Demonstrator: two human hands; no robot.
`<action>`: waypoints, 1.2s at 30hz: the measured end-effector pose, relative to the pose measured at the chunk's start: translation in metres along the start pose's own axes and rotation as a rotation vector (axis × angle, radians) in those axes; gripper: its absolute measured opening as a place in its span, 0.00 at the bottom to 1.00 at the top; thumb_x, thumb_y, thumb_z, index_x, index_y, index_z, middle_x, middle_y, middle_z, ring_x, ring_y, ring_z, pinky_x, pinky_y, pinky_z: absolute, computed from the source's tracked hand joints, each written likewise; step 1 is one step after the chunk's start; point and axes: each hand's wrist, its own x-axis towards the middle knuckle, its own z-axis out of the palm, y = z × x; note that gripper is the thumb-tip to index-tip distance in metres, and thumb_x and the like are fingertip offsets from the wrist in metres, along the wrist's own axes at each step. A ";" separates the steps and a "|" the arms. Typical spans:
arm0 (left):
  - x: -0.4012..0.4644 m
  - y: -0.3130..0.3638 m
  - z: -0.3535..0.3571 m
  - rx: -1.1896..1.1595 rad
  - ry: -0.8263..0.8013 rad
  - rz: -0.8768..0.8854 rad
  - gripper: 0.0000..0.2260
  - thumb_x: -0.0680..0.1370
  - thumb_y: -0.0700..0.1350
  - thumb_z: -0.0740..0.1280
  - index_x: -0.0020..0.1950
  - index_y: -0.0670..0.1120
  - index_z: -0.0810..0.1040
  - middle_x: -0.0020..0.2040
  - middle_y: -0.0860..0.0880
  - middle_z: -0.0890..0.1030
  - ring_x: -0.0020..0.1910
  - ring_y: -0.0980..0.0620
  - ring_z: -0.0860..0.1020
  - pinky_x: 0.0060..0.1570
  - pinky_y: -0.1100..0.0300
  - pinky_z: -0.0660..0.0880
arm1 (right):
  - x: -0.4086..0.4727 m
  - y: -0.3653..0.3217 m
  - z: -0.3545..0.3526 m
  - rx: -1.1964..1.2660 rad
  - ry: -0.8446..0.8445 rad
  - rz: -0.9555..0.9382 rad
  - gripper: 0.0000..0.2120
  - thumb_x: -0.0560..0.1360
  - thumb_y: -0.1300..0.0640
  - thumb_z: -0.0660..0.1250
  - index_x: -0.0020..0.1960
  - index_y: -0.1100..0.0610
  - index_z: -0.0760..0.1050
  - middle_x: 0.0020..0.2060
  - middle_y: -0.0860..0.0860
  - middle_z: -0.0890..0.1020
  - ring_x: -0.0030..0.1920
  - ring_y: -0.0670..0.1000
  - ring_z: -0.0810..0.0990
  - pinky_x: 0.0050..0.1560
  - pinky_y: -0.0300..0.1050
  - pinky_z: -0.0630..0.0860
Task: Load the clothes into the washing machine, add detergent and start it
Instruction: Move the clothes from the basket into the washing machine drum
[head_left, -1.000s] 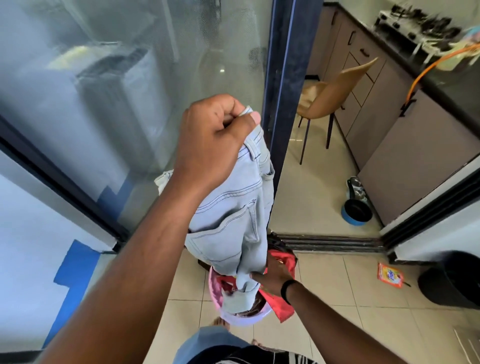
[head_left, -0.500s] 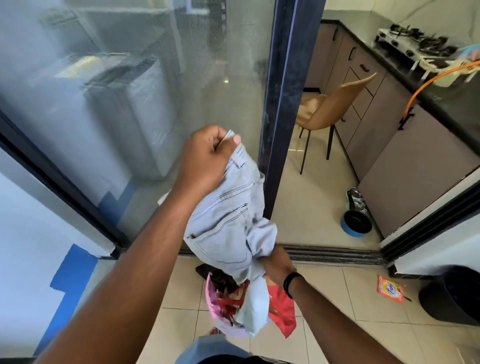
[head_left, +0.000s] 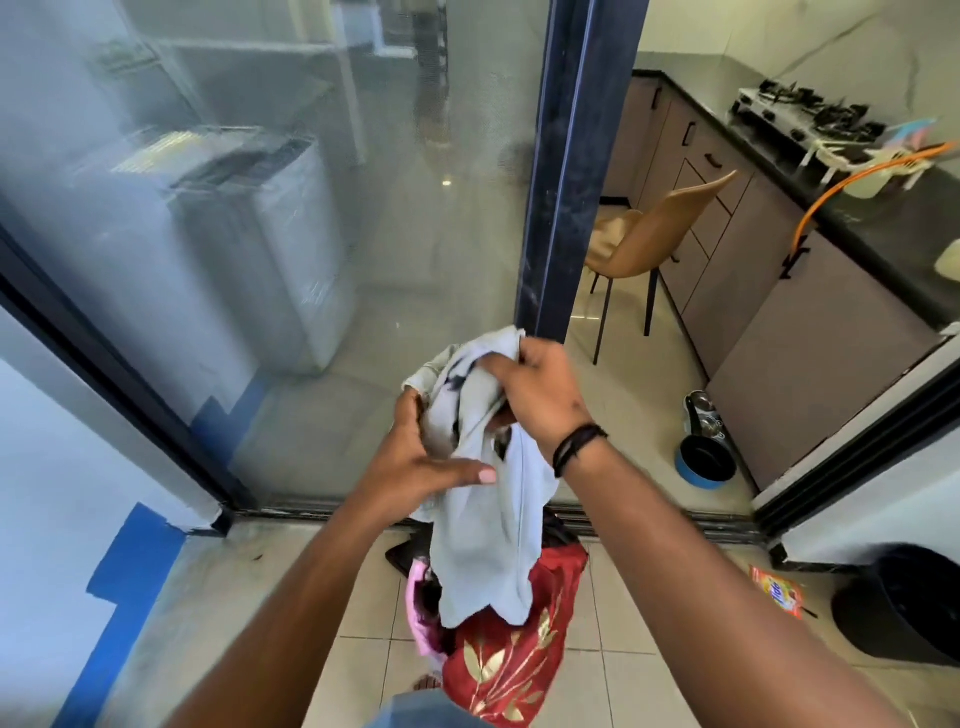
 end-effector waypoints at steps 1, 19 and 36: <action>-0.001 0.003 0.003 0.054 0.028 0.002 0.52 0.53 0.54 0.86 0.72 0.54 0.63 0.64 0.60 0.78 0.63 0.59 0.78 0.60 0.55 0.78 | -0.002 -0.014 0.002 0.017 -0.004 -0.031 0.12 0.70 0.54 0.68 0.43 0.64 0.81 0.39 0.65 0.84 0.36 0.64 0.84 0.32 0.56 0.82; 0.017 0.059 0.013 -0.051 0.560 0.202 0.10 0.68 0.38 0.77 0.46 0.47 0.83 0.39 0.54 0.85 0.37 0.59 0.80 0.39 0.61 0.75 | -0.041 0.139 -0.041 0.108 0.099 0.405 0.15 0.75 0.72 0.59 0.59 0.63 0.74 0.36 0.57 0.83 0.31 0.55 0.77 0.32 0.45 0.72; -0.062 0.095 -0.061 0.022 0.604 0.289 0.09 0.68 0.42 0.78 0.46 0.48 0.82 0.40 0.57 0.85 0.41 0.61 0.80 0.41 0.65 0.75 | -0.060 0.253 0.041 -0.228 -0.176 0.486 0.03 0.78 0.56 0.68 0.51 0.53 0.75 0.40 0.53 0.85 0.29 0.48 0.79 0.25 0.38 0.70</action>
